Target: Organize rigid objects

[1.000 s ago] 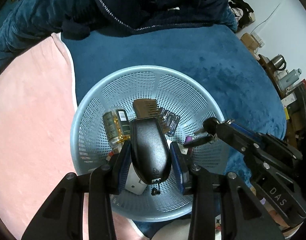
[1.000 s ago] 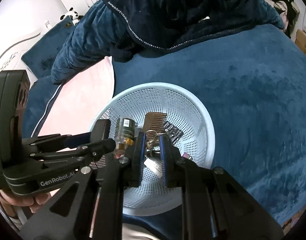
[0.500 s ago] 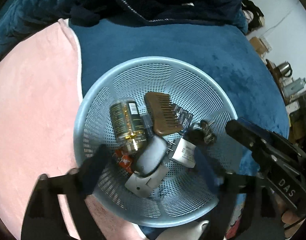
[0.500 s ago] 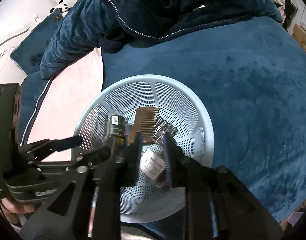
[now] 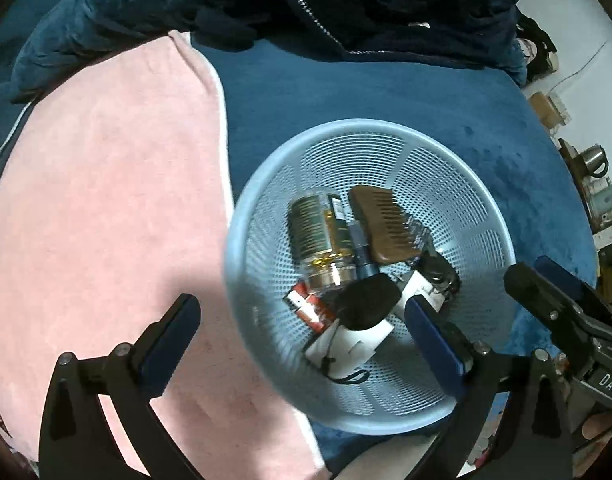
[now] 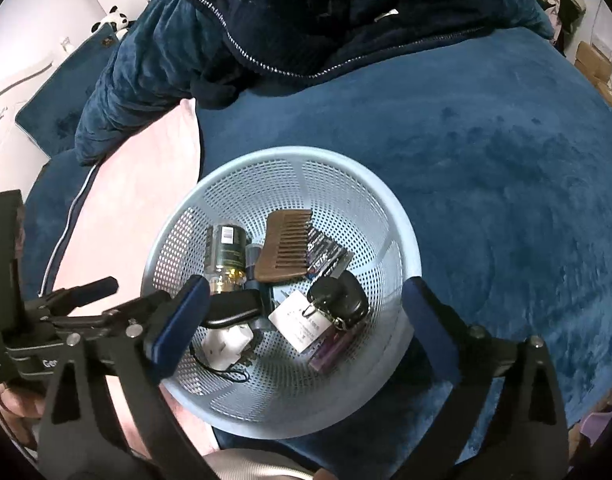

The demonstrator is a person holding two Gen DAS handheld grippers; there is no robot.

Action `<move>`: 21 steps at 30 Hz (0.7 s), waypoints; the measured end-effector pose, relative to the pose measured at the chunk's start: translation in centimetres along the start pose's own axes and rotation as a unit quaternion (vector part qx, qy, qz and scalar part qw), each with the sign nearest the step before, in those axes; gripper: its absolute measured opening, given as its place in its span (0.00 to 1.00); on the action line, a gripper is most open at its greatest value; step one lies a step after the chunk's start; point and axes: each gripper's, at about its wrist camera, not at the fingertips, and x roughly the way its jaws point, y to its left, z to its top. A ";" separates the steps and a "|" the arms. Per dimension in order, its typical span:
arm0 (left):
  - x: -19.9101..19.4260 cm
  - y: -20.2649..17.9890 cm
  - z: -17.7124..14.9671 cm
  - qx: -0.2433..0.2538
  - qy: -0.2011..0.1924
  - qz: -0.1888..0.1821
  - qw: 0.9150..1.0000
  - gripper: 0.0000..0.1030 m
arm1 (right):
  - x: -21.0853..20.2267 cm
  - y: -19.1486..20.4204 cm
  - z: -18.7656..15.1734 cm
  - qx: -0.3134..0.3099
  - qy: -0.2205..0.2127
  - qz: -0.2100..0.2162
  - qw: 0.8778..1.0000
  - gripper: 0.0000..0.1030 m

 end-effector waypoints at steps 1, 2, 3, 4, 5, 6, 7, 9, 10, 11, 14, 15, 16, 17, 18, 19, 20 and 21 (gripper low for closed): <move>-0.1 0.2 -0.1 0.000 -0.001 0.002 1.000 0.99 | 0.0 0.1 -0.1 0.000 0.001 0.000 1.000 0.95; -0.3 0.3 -0.2 -0.001 -0.002 0.005 1.000 0.99 | 0.0 0.2 -0.1 0.000 0.002 -0.001 1.000 0.95; -0.4 0.4 -0.2 0.000 -0.003 0.007 1.000 0.99 | -0.1 0.2 -0.2 0.000 0.002 -0.002 1.000 0.95; -0.5 0.5 -0.3 0.000 -0.006 0.012 1.000 0.99 | -0.2 0.3 -0.3 0.000 0.003 -0.003 1.000 0.95; -0.7 0.6 -0.5 0.000 -0.007 0.014 1.000 0.99 | -0.3 0.3 -0.3 0.000 0.003 -0.003 1.000 0.95; -0.9 0.7 -0.6 0.000 -0.009 0.017 1.000 0.99 | -0.3 0.5 -0.3 -0.001 0.004 -0.004 1.000 0.95; -1.1 0.8 -0.6 0.000 -0.010 0.018 1.000 0.99 | -0.3 0.6 -0.4 -0.002 0.004 -0.004 1.000 0.96; -1.4 1.0 -0.8 0.000 -0.014 0.023 1.000 0.99 | -0.5 0.9 -0.5 -0.006 0.004 -0.004 1.000 0.96; -1.5 1.2 -0.8 0.000 -0.015 0.024 1.000 0.99 | -0.5 1.1 -0.5 -0.007 0.003 -0.003 1.000 0.96; -1.7 1.3 -0.9 -0.001 -0.016 0.024 1.000 0.99 | -0.6 1.2 -0.6 -0.009 0.002 -0.002 1.000 0.96; -2.0 1.6 -1.2 -0.003 -0.018 0.025 1.000 0.99 | -0.8 1.8 -0.7 -0.016 0.000 -0.003 1.000 0.96; -2.1 1.7 -1.2 -0.003 -0.019 0.026 0.999 0.99 | -0.8 2.0 -0.8 -0.017 -0.001 -0.004 1.000 0.96; -2.2 1.8 -1.4 -0.004 -0.020 0.026 0.999 0.99 | -0.9 2.2 -0.8 -0.019 -0.002 -0.006 1.000 0.96; -2.3 1.9 -1.5 -0.004 -0.021 0.026 0.999 0.99 | -0.9 2.4 -0.9 -0.021 -0.002 -0.008 1.000 0.96; -2.5 2.0 -1.6 -0.005 -0.022 0.026 0.999 0.99 | -1.0 2.5 -1.0 -0.022 -0.003 -0.009 1.000 0.97; -2.6 2.2 -1.7 -0.007 -0.023 0.027 0.999 0.99 | -1.0 2.8 -1.1 -0.024 -0.003 -0.011 1.000 0.97; -2.8 2.3 -1.8 -0.008 -0.023 0.027 0.999 0.99 | -1.0 2.9 -1.1 -0.025 -0.004 -0.012 1.000 0.98; -2.9 2.5 -1.9 -0.009 -0.024 0.027 0.999 0.99 | -1.1 3.1 -1.2 -0.026 -0.004 -0.013 1.000 0.99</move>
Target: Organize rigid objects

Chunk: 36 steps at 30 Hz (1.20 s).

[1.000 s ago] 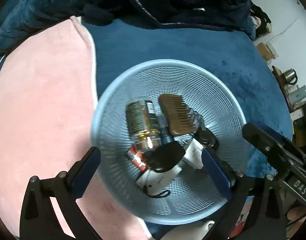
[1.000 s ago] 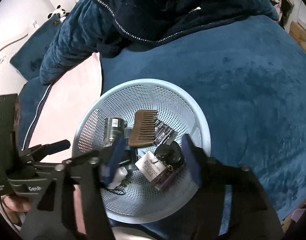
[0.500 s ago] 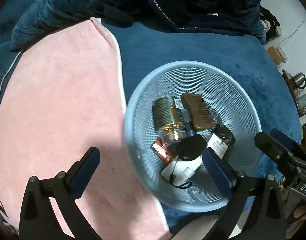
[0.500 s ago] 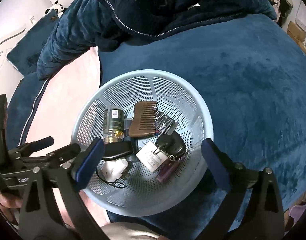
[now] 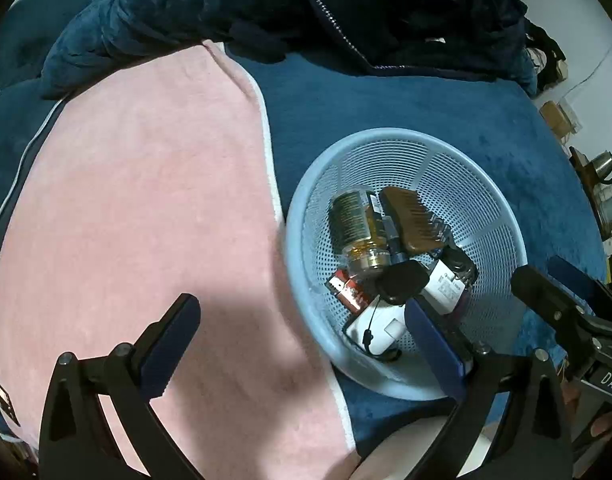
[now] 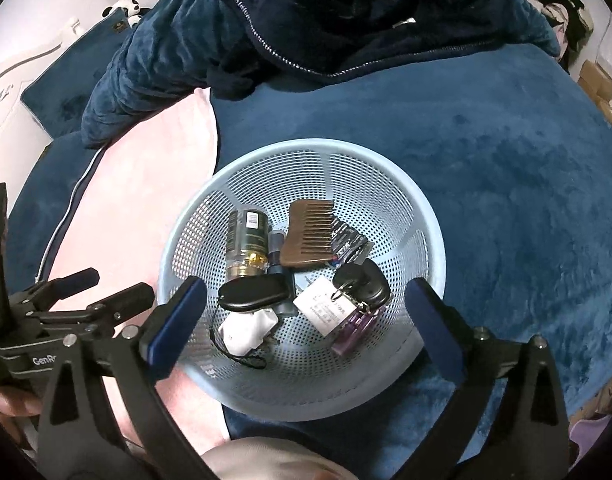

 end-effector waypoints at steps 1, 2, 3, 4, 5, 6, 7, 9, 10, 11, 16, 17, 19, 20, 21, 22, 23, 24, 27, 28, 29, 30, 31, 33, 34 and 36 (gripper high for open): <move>-0.2 0.2 -0.1 -0.001 -0.001 0.000 1.000 0.99 | -0.1 0.1 0.0 -0.001 0.000 0.000 1.000 1.00; -0.2 0.4 -0.2 -0.002 -0.001 0.000 1.000 0.99 | -0.1 0.3 -0.1 -0.003 0.000 0.000 1.000 0.99; -0.3 0.5 -0.3 -0.003 -0.001 0.000 1.000 0.99 | -0.1 0.5 -0.1 -0.005 0.001 0.000 1.000 0.99; -0.4 0.7 -0.5 -0.006 -0.001 -0.002 1.000 0.99 | -0.2 0.7 -0.2 -0.006 0.001 -0.001 1.000 1.00; -0.5 0.9 -0.5 -0.008 -0.001 -0.004 1.000 0.99 | -0.2 0.8 -0.3 -0.008 0.002 -0.001 1.000 1.00; -0.5 1.0 -0.6 -0.010 0.000 -0.006 1.000 0.99 | -0.2 1.1 -0.3 -0.010 0.003 -0.002 1.000 1.00; -0.7 1.2 -0.7 -0.013 -0.001 -0.007 1.000 0.99 | -0.2 1.3 -0.4 -0.011 0.003 -0.003 1.000 1.00; -0.8 1.4 -0.9 -0.015 -0.002 -0.008 1.000 0.99 | -0.4 1.5 -0.6 -0.012 0.004 -0.006 1.000 1.00; -1.0 1.5 -1.0 -0.015 -0.004 -0.009 1.000 0.99 | -0.5 1.6 -0.8 -0.012 0.004 -0.008 1.000 1.00; -1.1 1.5 -1.1 -0.016 -0.004 -0.009 1.000 0.99 | -0.5 1.7 -0.9 -0.012 0.004 -0.012 1.000 1.00; -1.6 1.5 -1.6 -0.017 -0.011 -0.017 1.000 0.99 | -0.7 1.9 -1.3 -0.010 0.005 -0.023 1.000 1.00; -1.7 1.5 -1.7 -0.017 -0.013 -0.017 1.000 0.99 | -0.7 1.9 -1.4 -0.008 0.005 -0.024 1.000 1.00; -1.9 1.5 -1.9 -0.016 -0.019 -0.014 1.000 0.99 | -0.8 1.9 -1.6 -0.005 0.006 -0.026 1.000 0.99; -2.1 1.5 -2.1 -0.015 -0.023 -0.010 1.000 0.99 | -0.9 2.0 -1.7 -0.005 0.005 -0.030 1.000 0.99; -2.1 1.5 -2.2 -0.014 -0.026 -0.009 1.000 0.99 | -1.0 2.0 -1.8 -0.005 0.004 -0.035 0.999 0.99; -2.3 1.5 -2.3 -0.014 -0.032 -0.009 0.999 0.99 | -1.1 2.1 -1.9 -0.006 0.003 -0.038 0.999 0.99; -2.4 1.5 -2.5 -0.015 -0.036 -0.008 0.999 0.99 | -1.1 2.2 -2.0 -0.007 0.002 -0.040 0.999 0.99; -2.6 1.4 -2.5 -0.015 -0.039 -0.008 0.999 0.99 | -1.2 2.3 -2.1 -0.007 0.001 -0.043 0.999 0.99; -2.9 1.5 -2.8 -0.014 -0.049 0.001 0.999 0.99 | -1.4 2.5 -2.3 -0.008 -0.002 -0.055 0.998 0.99; -3.0 1.5 -2.9 -0.012 -0.053 0.005 0.999 0.99 | -1.5 2.6 -2.4 -0.008 -0.003 -0.056 0.998 0.99; -3.1 1.5 -3.0 -0.011 -0.054 0.009 0.998 0.99 | -1.6 2.6 -2.4 -0.007 -0.004 -0.056 0.998 0.99; -3.2 1.5 -3.1 -0.011 -0.056 0.011 0.998 0.99 | -1.6 2.6 -2.5 -0.006 -0.003 -0.057 0.998 0.99; -3.3 1.5 -3.2 -0.010 -0.059 0.014 0.998 0.99 | -1.6 2.6 -2.6 -0.006 -0.003 -0.059 0.998 0.98; -3.4 1.4 -3.3 -0.009 -0.060 0.013 0.998 0.99 | -1.6 2.7 -2.7 -0.005 -0.003 -0.058 0.998 0.98; -3.5 1.4 -3.5 -0.009 -0.059 0.015 0.998 0.99 | -1.6 2.7 -2.7 -0.003 -0.002 -0.058 0.998 0.98; -3.5 1.3 -3.6 -0.008 -0.058 0.026 0.998 0.99 | -1.7 2.8 -2.9 0.000 -0.003 -0.053 0.999 0.98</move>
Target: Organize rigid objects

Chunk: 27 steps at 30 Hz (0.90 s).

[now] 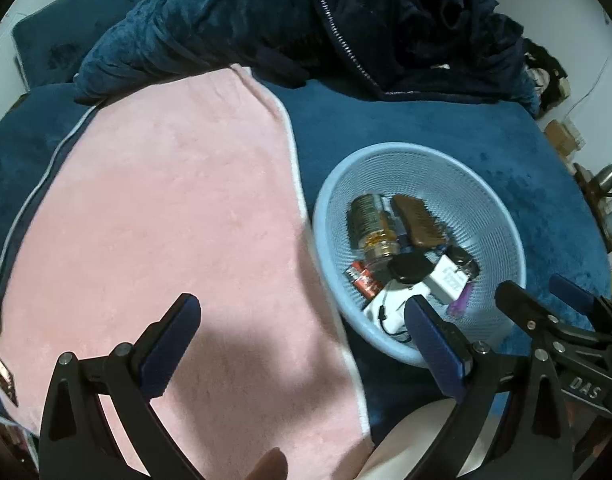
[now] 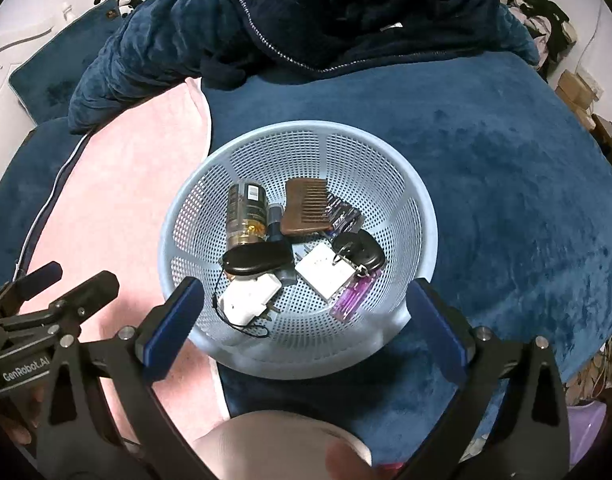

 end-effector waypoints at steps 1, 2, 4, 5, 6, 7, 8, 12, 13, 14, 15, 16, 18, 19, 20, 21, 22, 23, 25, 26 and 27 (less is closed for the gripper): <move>0.0 -0.1 -0.1 0.002 0.000 -0.001 1.000 0.99 | 0.0 0.0 -0.1 0.001 -0.001 -0.002 1.000 0.98; 0.0 -0.2 -0.2 0.004 0.000 -0.001 1.000 0.99 | -0.1 0.1 -0.2 0.003 -0.003 -0.006 1.000 0.98; -0.1 -0.3 -0.4 0.003 0.003 0.001 1.000 0.99 | -0.5 0.0 -0.5 0.009 -0.015 -0.031 0.999 0.99; -0.2 -0.4 -0.4 0.003 0.002 -0.002 1.000 0.99 | -0.6 0.0 -0.6 0.007 -0.018 -0.042 0.999 0.99; -0.3 -0.4 -0.5 0.003 0.002 -0.004 1.000 0.99 | -0.7 0.1 -0.6 0.007 -0.021 -0.042 0.999 0.99; -0.3 -0.4 -0.5 -0.001 0.003 -0.003 1.000 0.99 | -0.7 0.0 -0.6 0.007 -0.022 -0.037 0.999 0.99; -0.3 -0.3 -0.6 -0.004 0.004 -0.002 1.000 0.99 | -0.8 0.0 -0.6 0.009 -0.022 -0.036 0.999 0.99; -0.6 0.0 -0.8 -0.020 0.001 -0.014 1.000 0.99 | -1.1 -0.2 -0.8 0.017 -0.024 -0.028 0.999 0.99; -0.7 0.1 -0.9 -0.024 0.001 -0.015 1.000 0.99 | -1.1 -0.2 -0.8 0.016 -0.024 -0.025 0.999 0.99; -0.9 0.2 -1.0 -0.026 -0.001 -0.015 1.000 0.99 | -1.1 -0.1 -0.9 0.015 -0.024 -0.024 0.999 0.99; -1.1 0.2 -1.1 -0.027 -0.005 -0.011 1.000 0.99 | -1.1 -0.1 -0.9 0.015 -0.024 -0.023 0.999 0.99; -1.2 0.2 -1.2 -0.025 -0.009 -0.007 1.000 0.99 | -1.2 -0.1 -0.9 0.016 -0.025 -0.020 0.999 0.99; -1.4 0.2 -1.3 -0.024 -0.013 0.001 1.000 0.99 | -1.1 0.0 -1.1 0.018 -0.024 -0.015 0.999 0.99; -1.6 0.3 -1.4 -0.023 -0.017 0.004 1.000 0.99 | -1.1 0.1 -1.2 0.019 -0.023 -0.012 0.999 0.99; -1.6 0.4 -1.4 -0.022 -0.018 0.004 1.000 0.99 | -1.1 0.2 -1.3 0.019 -0.021 -0.010 1.000 0.99; -1.7 0.4 -1.5 -0.021 -0.019 0.004 1.000 0.99 | -1.1 0.3 -1.4 0.019 -0.021 -0.009 1.000 0.99; -1.8 0.5 -1.6 -0.020 -0.021 0.006 1.000 0.99 | -1.0 0.5 -1.4 0.018 -0.021 -0.009 1.000 0.99; -1.8 0.6 -1.7 -0.020 -0.022 0.008 1.000 0.99 | -1.1 0.6 -1.5 0.017 -0.021 -0.009 1.000 0.99; -1.9 1.0 -1.9 -0.023 -0.024 0.009 0.999 0.99 | -1.0 1.1 -1.6 0.013 -0.021 -0.009 1.000 0.99; -2.0 1.2 -1.9 -0.024 -0.024 0.009 0.999 0.98 | -1.0 1.3 -1.7 0.011 -0.021 -0.009 1.000 0.99; -2.0 1.5 -2.0 -0.027 -0.025 0.009 0.999 0.98 | -1.0 1.6 -1.7 0.008 -0.021 -0.009 1.000 0.98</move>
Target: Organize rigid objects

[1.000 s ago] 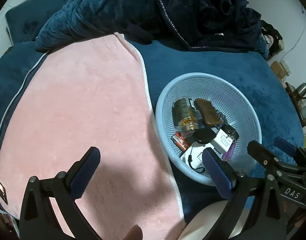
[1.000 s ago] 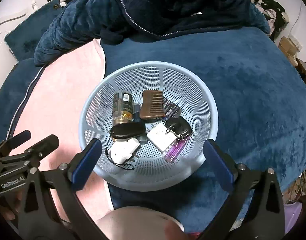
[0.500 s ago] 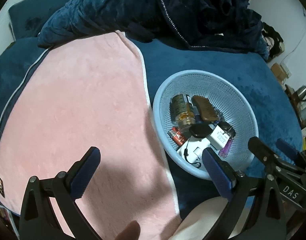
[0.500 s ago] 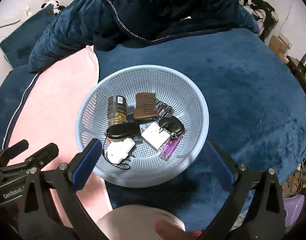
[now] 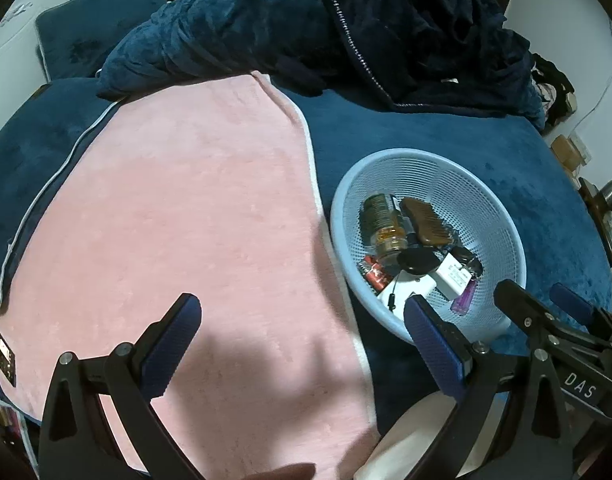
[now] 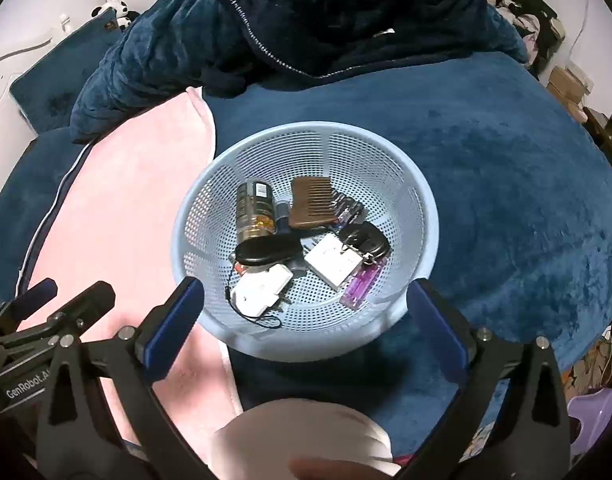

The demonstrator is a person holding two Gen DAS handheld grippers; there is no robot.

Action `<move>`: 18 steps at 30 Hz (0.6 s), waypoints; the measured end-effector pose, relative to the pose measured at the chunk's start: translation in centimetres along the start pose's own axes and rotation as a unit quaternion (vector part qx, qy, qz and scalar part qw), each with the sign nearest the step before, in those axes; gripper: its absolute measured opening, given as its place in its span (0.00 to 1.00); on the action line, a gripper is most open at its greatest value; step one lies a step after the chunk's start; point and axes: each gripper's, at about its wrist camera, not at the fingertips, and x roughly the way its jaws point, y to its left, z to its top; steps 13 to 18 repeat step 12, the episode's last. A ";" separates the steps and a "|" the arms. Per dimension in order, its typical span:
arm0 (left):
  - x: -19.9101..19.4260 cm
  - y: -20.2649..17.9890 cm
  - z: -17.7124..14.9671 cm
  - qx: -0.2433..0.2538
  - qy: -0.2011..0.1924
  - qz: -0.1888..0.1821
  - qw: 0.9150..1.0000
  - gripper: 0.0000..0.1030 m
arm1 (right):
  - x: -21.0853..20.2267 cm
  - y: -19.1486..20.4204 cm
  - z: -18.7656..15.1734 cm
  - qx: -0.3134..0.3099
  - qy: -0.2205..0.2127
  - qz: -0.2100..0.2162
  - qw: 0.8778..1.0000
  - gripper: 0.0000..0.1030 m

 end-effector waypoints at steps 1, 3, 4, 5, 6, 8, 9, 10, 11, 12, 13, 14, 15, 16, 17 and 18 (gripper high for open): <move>0.0 0.3 -0.1 -0.002 0.000 0.000 1.000 0.98 | 0.0 0.2 -0.1 -0.002 0.000 0.000 1.000 0.98; -0.1 0.9 -0.2 -0.007 -0.001 0.002 1.000 0.98 | 0.1 0.8 -0.2 -0.006 0.001 0.002 1.000 0.98; -0.1 1.3 -0.3 -0.010 -0.002 0.004 1.000 0.98 | 0.2 1.2 -0.2 -0.010 0.002 0.003 1.000 0.98; -0.1 1.7 -0.4 -0.012 -0.003 0.005 1.000 0.98 | 0.3 1.6 -0.3 -0.013 0.002 0.004 1.000 0.98; -0.1 2.1 -0.5 -0.015 -0.004 0.007 1.000 0.98 | 0.5 2.1 -0.3 -0.017 0.003 0.005 1.000 0.98; -0.1 3.2 -0.8 -0.022 -0.007 0.013 1.000 0.98 | 0.7 2.9 -0.5 -0.024 0.004 0.006 1.000 0.98; -0.1 3.6 -0.9 -0.025 -0.008 0.017 1.000 0.98 | 0.9 3.6 -0.6 -0.030 0.007 0.008 0.999 0.98; 0.1 4.2 -1.1 -0.029 -0.008 0.024 0.999 0.98 | 1.2 4.2 -0.7 -0.034 0.010 0.011 0.999 0.98; 0.2 5.0 -1.4 -0.034 -0.006 0.031 0.999 0.98 | 1.4 5.0 -0.9 -0.041 0.013 0.015 0.999 0.98; 0.4 5.7 -1.7 -0.039 -0.005 0.034 0.999 0.98 | 1.7 5.9 -1.2 -0.049 0.016 0.021 0.998 0.98; 0.4 5.7 -1.7 -0.039 -0.005 0.034 0.999 0.98 | 1.7 5.9 -1.2 -0.049 0.016 0.021 0.998 0.98; 0.4 5.7 -1.7 -0.039 -0.005 0.034 0.999 0.98 | 1.7 5.9 -1.2 -0.049 0.016 0.021 0.998 0.98; 0.4 5.7 -1.7 -0.039 -0.005 0.034 0.999 0.98 | 1.7 5.9 -1.2 -0.049 0.016 0.021 0.998 0.98; 0.4 5.7 -1.7 -0.039 -0.005 0.034 0.999 0.98 | 1.7 5.9 -1.2 -0.049 0.016 0.021 0.998 0.98; 0.4 5.7 -1.7 -0.039 -0.005 0.034 0.999 0.98 | 1.7 5.9 -1.2 -0.049 0.016 0.021 0.998 0.98; 0.4 5.7 -1.7 -0.039 -0.005 0.034 0.999 0.98 | 1.7 5.9 -1.2 -0.049 0.016 0.021 0.998 0.98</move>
